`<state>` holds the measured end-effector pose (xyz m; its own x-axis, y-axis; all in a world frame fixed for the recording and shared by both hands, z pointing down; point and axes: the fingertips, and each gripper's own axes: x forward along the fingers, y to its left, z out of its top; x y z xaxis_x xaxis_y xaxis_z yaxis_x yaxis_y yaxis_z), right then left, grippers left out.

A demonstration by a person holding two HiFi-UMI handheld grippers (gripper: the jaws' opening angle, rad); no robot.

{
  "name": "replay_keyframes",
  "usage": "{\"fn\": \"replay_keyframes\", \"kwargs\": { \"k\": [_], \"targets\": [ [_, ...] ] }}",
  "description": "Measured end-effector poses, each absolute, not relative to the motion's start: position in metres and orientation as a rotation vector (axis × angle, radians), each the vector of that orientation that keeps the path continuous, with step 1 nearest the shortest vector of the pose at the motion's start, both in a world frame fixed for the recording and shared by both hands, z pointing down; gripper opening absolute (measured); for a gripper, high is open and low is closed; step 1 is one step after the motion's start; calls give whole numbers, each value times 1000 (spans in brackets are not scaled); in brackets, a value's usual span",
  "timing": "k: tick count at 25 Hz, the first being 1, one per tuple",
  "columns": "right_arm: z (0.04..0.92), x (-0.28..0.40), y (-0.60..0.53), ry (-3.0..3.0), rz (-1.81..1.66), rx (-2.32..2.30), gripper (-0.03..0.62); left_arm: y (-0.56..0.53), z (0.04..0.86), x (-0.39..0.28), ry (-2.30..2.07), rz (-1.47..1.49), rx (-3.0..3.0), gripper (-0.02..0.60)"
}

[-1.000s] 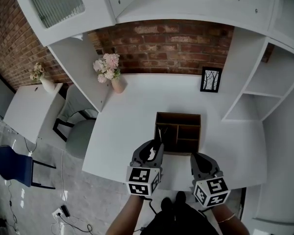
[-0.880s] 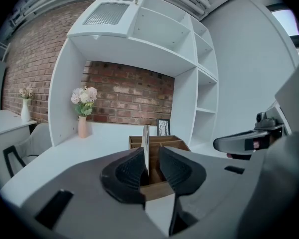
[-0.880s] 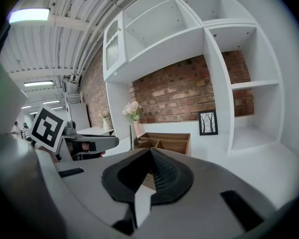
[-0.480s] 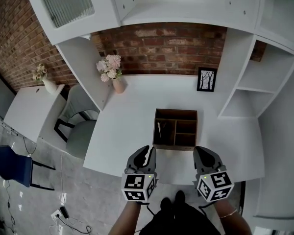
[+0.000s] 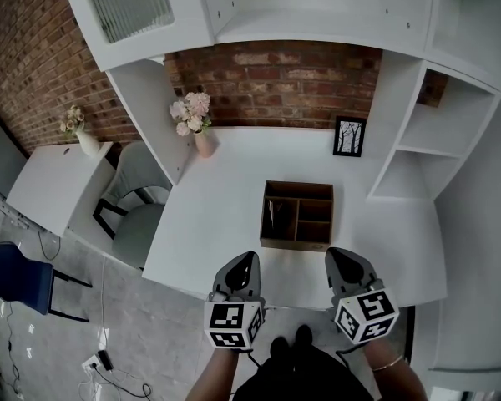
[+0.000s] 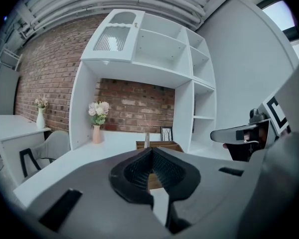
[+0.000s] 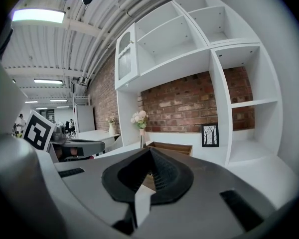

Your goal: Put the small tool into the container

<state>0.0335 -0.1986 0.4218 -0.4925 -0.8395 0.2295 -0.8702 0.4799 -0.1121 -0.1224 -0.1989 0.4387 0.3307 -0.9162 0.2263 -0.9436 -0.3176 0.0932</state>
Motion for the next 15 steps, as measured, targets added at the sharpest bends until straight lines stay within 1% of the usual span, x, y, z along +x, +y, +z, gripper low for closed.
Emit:
{"fn": "replay_keyframes", "kwargs": {
  "k": [15],
  "targets": [
    [408,20,-178,-2616,258,1469,3,-178,432,-132,-1702,157,2385,9]
  ]
}}
